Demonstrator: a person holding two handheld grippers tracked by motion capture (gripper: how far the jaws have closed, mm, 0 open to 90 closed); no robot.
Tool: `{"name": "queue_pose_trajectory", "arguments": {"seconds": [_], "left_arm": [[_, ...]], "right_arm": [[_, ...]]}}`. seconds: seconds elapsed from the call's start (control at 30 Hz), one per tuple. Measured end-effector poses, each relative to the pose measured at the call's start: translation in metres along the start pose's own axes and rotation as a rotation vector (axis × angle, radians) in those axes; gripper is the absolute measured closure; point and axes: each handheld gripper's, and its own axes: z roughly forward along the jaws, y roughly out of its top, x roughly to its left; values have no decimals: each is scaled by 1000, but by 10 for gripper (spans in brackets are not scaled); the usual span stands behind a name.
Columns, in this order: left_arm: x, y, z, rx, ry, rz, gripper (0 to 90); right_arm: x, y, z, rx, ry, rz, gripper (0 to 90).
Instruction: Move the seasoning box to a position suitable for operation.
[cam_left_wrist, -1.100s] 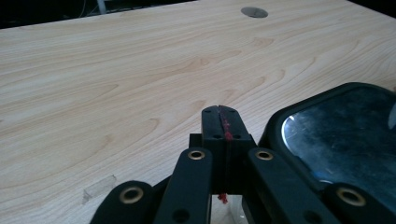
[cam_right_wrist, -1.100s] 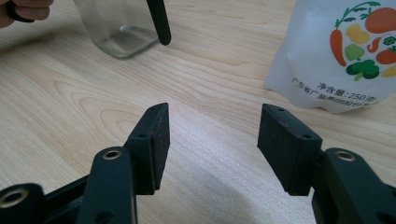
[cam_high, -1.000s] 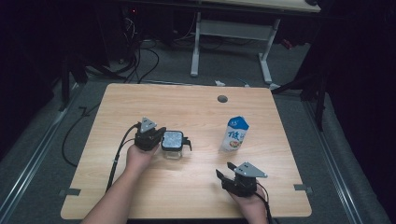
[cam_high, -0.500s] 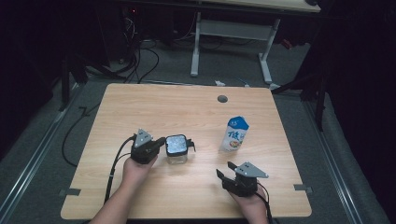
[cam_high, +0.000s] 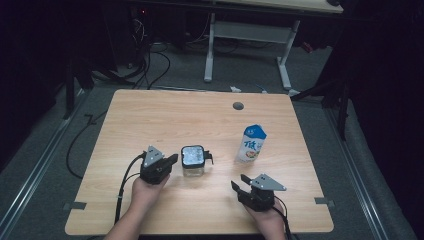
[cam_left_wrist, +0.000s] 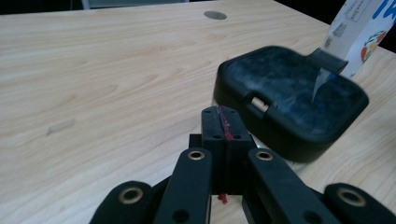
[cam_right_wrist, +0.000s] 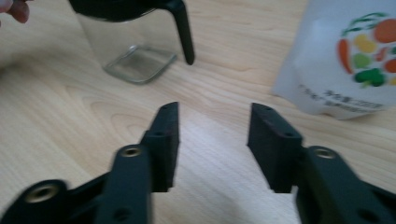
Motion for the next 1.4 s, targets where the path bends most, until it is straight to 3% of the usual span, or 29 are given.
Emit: {"name": "queue_pose_trajectory", "arguments": {"seconds": [0.07,0.17,0.23,0.37,0.53,0.63,0.8,0.9,0.97,1.07,1.17,1.23,1.4], "left_arm": [[2,-5,-7,11,20,14,880],[7,-16,-24,37,40,45,801],[10,-24,-32,74,51,66,719],[12,-34,-43,88,63,84,610],[20,-39,-48,90,43,47,529],[23,-39,-48,82,37,31,514],[23,-30,-38,48,47,45,556],[25,-19,-20,43,54,68,671],[29,-6,2,40,52,65,775],[39,8,35,40,11,14,900],[41,17,61,41,-42,19,900],[38,19,65,41,-69,0,900],[18,13,48,25,-42,43,900]], "right_arm": [[4,1,5,12,7,-11,661],[10,6,14,21,6,-26,837],[15,11,25,28,-1,-49,900],[24,24,56,77,18,-68,900],[31,43,84,100,15,-77,900],[27,53,97,113,-11,-70,900],[15,67,115,103,-33,-46,898],[14,68,109,86,-23,-20,898],[17,64,100,81,-24,-39,898],[18,55,84,79,-21,-34,896],[19,45,68,73,-8,-32,888],[19,41,57,67,-6,-42,880],[16,35,38,39,-19,-50,876]]}}
